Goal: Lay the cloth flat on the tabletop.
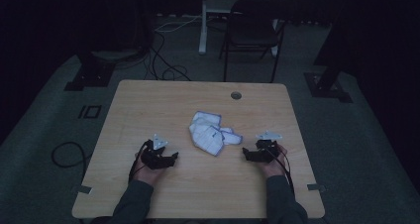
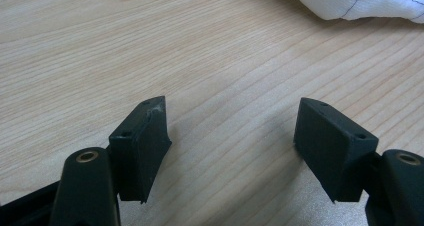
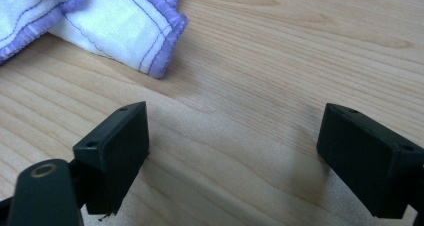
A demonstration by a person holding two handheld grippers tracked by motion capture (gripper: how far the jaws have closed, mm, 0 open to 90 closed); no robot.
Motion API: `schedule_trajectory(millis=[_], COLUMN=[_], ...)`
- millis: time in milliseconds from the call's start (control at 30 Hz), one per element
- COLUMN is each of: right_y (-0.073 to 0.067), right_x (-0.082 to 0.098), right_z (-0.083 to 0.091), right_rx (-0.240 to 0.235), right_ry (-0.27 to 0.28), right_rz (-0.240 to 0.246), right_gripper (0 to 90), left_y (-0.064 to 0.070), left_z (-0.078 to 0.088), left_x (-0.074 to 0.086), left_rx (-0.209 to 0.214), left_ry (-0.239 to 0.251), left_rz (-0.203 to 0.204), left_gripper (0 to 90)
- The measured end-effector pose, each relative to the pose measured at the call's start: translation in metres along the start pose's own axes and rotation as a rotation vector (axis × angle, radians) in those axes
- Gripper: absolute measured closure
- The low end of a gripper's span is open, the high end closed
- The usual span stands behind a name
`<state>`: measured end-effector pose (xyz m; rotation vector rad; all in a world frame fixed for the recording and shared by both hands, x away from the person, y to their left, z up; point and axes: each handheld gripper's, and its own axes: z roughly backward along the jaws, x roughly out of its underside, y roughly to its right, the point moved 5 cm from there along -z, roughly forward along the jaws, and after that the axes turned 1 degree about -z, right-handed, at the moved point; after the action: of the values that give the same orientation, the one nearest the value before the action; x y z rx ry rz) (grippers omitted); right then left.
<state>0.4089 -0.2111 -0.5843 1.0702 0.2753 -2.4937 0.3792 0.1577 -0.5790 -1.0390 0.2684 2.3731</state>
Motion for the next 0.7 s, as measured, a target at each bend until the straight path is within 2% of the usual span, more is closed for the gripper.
schedule_trajectory(millis=[367,467,700], right_y=[-0.0008,-0.0009,0.0033], right_x=[0.0006,0.0007,0.0003], right_z=[0.0007,0.0022,0.0055], right_rx=[0.008,0.007,0.015], right_ry=[0.0,-0.014,-0.019], right_rz=[-0.008,-0.008,-0.018], right_gripper=[13.9,14.9,26.5], left_y=[0.0008,0.0005,-0.0002], left_z=[0.001,0.0012,0.0023], left_x=[0.0009,0.001,0.0012], left_rx=[-0.006,-0.008,-0.009], left_ry=[0.002,0.002,-0.003], left_rz=[0.006,0.008,0.011], left_gripper=[30.9,31.2,33.8])
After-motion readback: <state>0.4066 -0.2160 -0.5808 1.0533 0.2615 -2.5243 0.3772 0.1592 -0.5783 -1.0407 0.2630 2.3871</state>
